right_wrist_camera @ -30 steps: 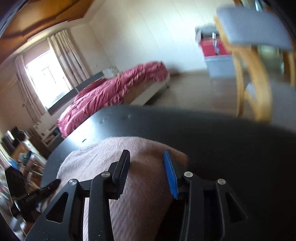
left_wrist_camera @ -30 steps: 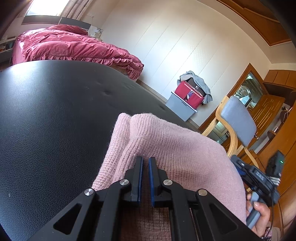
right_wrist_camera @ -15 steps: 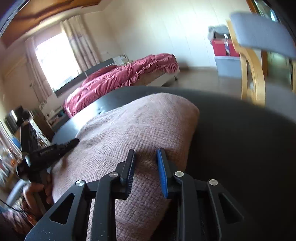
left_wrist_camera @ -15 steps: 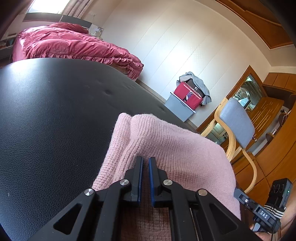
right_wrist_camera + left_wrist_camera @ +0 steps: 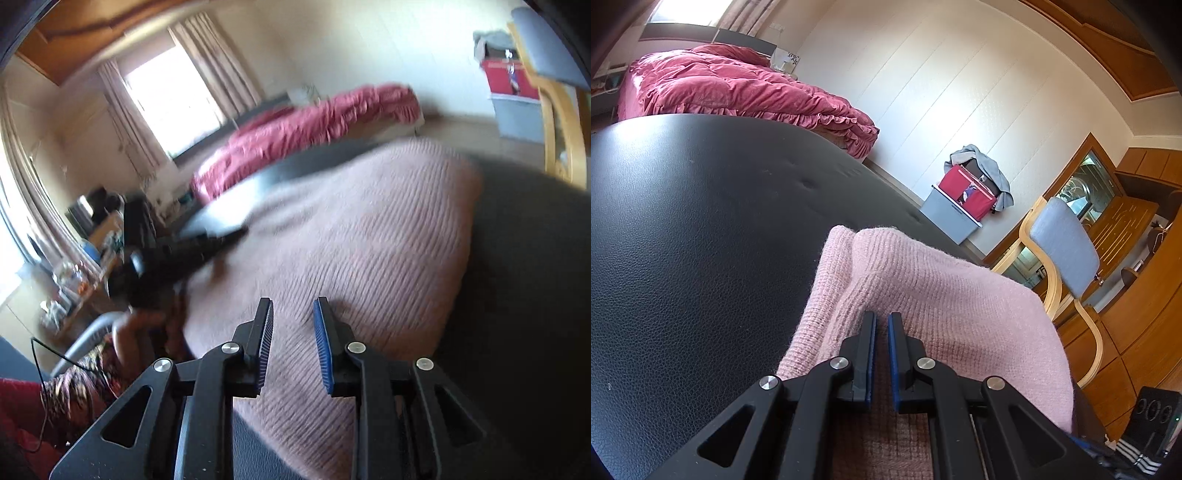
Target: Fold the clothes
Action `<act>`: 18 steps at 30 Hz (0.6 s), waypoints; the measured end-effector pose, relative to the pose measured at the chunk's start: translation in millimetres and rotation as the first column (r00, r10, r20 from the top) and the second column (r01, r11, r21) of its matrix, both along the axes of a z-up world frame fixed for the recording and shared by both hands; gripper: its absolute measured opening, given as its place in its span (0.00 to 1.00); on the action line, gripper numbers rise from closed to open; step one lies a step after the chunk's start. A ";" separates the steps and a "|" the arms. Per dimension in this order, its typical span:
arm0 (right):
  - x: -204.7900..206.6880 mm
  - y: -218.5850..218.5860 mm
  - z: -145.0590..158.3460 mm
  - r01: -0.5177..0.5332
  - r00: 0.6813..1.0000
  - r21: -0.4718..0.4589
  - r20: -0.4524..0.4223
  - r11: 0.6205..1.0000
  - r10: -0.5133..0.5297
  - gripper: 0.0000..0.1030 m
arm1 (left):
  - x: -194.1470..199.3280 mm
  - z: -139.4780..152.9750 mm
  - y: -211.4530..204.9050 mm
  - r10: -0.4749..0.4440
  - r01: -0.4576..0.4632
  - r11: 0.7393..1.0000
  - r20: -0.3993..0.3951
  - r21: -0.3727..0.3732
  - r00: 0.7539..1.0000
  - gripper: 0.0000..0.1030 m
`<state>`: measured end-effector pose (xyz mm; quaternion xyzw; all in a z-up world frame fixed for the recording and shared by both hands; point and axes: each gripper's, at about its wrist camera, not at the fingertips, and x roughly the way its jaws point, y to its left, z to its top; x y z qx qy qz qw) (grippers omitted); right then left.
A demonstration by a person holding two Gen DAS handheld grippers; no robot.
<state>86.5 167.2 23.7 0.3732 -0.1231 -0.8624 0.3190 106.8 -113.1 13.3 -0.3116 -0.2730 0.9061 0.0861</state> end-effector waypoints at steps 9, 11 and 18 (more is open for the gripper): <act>-29.7 31.1 -32.4 0.071 0.980 -0.173 0.197 0.982 -0.036 0.00 | 43.9 15.5 -7.4 -0.084 0.097 0.991 -0.140 0.090 0.987 0.14; -28.1 26.0 -29.3 0.068 0.983 -0.138 0.179 0.988 -0.042 0.00 | 57.1 19.6 -0.5 -0.122 0.134 0.989 -0.162 0.062 0.979 0.16; -28.5 21.5 -26.9 0.071 0.984 -0.136 0.171 0.988 -0.047 0.00 | 46.5 5.8 17.5 -0.186 0.186 0.980 0.002 -0.067 0.983 0.13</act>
